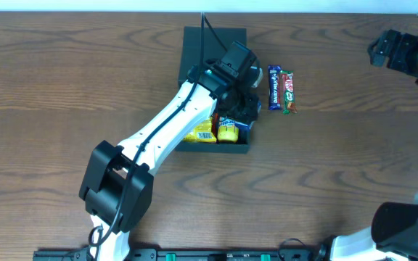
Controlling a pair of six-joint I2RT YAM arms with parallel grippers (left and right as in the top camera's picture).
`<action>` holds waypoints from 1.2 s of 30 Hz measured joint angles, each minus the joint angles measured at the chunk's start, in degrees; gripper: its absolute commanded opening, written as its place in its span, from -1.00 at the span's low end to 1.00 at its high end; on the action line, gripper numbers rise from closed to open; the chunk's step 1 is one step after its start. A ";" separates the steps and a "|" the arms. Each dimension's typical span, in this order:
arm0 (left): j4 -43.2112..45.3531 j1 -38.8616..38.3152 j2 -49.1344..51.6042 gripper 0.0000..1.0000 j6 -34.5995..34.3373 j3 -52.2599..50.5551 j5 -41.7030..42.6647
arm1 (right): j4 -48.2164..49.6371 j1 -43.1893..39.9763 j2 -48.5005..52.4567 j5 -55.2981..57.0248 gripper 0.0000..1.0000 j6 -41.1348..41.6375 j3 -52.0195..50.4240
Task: Pack container
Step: 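Carry the mint box into the green box and lower it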
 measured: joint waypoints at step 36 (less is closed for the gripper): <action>17.05 7.98 0.20 0.60 -12.13 -14.95 16.74 | -0.57 0.00 0.00 0.02 0.99 -0.09 0.00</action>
